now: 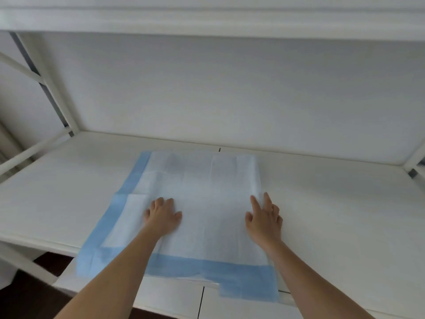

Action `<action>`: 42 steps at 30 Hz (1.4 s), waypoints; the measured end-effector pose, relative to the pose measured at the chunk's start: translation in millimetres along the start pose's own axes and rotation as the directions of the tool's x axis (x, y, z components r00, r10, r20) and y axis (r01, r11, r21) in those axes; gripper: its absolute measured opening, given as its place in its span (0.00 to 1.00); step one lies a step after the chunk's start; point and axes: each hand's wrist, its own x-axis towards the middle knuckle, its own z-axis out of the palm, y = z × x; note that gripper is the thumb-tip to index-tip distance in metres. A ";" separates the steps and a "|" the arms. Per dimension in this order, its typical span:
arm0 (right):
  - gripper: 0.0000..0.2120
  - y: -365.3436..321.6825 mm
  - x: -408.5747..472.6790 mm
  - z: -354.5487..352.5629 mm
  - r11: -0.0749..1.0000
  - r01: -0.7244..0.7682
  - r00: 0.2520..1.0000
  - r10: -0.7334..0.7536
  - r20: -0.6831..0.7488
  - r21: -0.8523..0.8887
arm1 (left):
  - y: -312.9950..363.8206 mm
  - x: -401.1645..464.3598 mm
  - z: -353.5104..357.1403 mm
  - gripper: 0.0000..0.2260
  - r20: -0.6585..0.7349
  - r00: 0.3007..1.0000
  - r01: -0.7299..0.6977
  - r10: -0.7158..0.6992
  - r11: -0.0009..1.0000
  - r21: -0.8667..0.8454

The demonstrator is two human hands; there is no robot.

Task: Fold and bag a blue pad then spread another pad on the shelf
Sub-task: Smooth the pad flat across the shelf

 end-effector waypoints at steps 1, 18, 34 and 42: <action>0.25 -0.8 -0.6 -1.1 1.000 0.005 1.000 -0.005 0.003 -0.013 | -2.0 -1.4 -0.2 0.23 0.013 1.000 -0.006 0.006 1.000 -0.003; 0.20 -101.6 -0.7 1.3 0.997 0.009 1.000 -0.008 -0.007 0.081 | -58.7 29.2 -56.9 0.18 -0.149 0.987 0.034 -0.052 0.992 -0.121; 0.26 -180.8 2.3 65.3 0.981 0.194 0.969 -0.195 0.155 0.024 | -144.9 67.4 -79.8 0.10 0.134 0.974 0.226 -0.184 0.856 -0.466; 0.31 -180.5 0.1 82.6 0.968 0.202 0.977 -0.189 0.097 -0.150 | -152.0 75.3 -84.5 0.12 0.308 0.944 0.288 -0.116 0.747 -0.600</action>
